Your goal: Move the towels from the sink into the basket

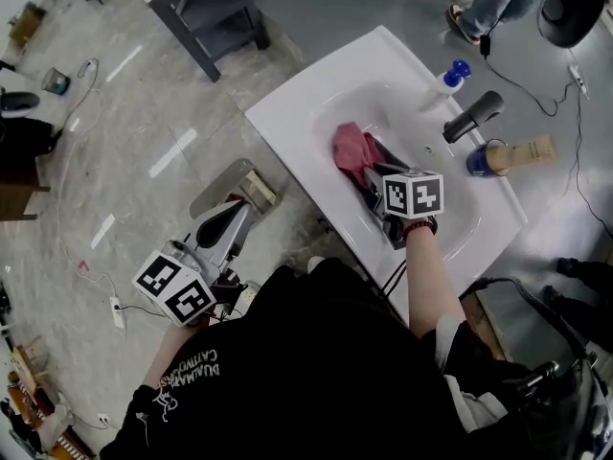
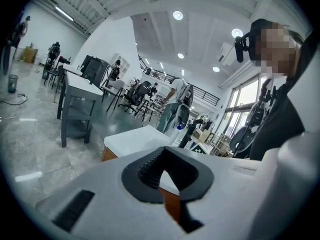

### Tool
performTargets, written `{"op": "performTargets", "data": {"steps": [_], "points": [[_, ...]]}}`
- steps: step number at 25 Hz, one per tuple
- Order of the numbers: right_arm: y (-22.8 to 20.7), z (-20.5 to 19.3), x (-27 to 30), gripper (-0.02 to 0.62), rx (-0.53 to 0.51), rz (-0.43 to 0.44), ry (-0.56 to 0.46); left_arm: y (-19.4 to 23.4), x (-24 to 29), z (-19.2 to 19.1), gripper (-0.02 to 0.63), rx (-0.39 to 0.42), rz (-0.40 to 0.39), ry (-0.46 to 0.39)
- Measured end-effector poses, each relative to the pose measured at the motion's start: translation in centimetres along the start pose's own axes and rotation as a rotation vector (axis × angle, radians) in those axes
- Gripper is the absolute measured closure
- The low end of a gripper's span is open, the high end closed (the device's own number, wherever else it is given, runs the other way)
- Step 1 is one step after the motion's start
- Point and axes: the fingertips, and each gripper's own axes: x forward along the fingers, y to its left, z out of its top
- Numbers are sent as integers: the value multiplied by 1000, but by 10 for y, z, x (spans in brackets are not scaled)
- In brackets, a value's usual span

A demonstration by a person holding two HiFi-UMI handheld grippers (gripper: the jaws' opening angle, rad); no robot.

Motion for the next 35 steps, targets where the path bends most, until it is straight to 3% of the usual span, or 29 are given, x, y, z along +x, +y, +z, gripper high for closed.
{"op": "performTargets", "data": {"steps": [10, 15, 25, 29, 35], "points": [[29, 17, -40, 549, -29, -45, -105, -8, -33, 11, 604, 23, -31, -56], [53, 35, -72, 549, -70, -98, -185, -14, -50, 24, 604, 28, -82, -110], [132, 52, -133, 549, -91, -171, -352, -17, -115, 49, 604, 60, -157, -178], [177, 69, -151, 549, -115, -159, -406, -18, -143, 61, 604, 79, -184, -202], [262, 86, -162, 549, -154, -60, -500, -2, -194, 62, 604, 97, -183, -229]]}}
